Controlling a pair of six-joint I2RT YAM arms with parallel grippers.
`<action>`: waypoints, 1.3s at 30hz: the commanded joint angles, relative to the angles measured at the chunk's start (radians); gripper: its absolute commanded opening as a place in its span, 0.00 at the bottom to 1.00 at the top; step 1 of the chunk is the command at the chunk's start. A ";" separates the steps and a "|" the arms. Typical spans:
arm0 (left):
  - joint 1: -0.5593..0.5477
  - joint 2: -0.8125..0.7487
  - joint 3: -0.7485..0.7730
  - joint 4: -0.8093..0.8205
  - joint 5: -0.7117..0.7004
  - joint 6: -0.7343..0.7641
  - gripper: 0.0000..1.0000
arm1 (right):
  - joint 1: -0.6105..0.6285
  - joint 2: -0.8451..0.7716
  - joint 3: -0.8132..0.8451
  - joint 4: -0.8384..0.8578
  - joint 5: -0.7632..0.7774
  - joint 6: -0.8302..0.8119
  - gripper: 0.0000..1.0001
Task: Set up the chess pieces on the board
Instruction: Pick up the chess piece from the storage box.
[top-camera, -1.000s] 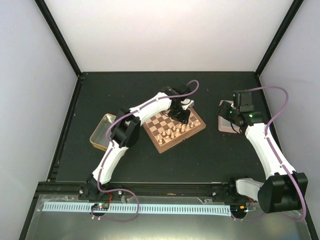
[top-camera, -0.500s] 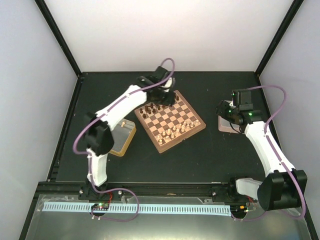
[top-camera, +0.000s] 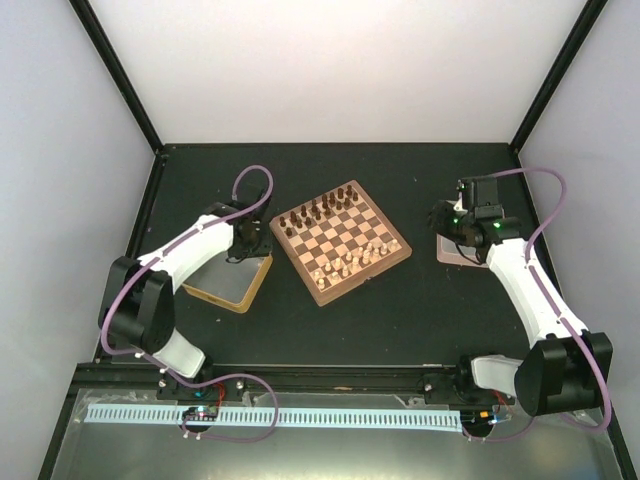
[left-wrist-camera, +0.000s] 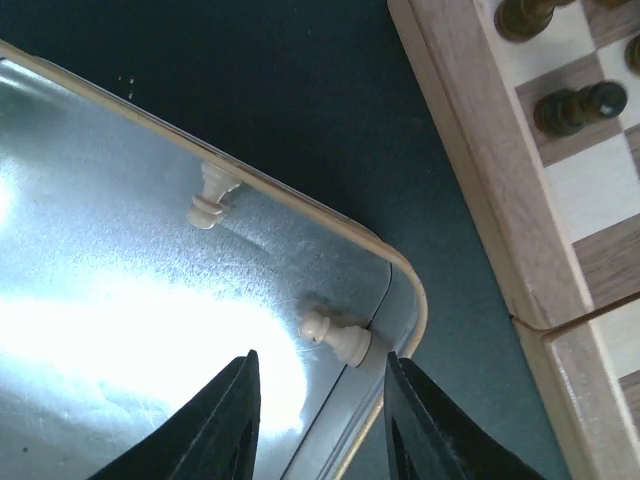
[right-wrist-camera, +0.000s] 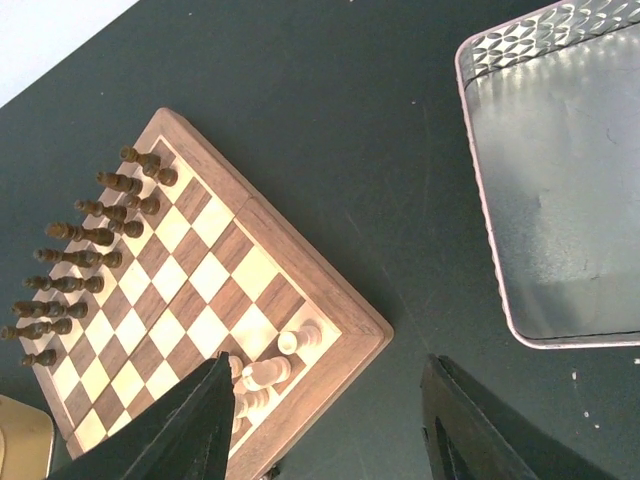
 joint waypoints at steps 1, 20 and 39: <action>0.012 0.009 -0.011 0.073 -0.015 0.101 0.36 | 0.015 0.014 0.037 0.009 -0.011 0.010 0.52; 0.153 0.227 0.049 0.098 0.013 0.149 0.38 | 0.017 0.014 0.060 -0.015 0.002 0.014 0.49; 0.198 0.298 0.099 0.116 0.075 0.303 0.22 | 0.020 0.011 0.070 -0.015 -0.001 0.032 0.43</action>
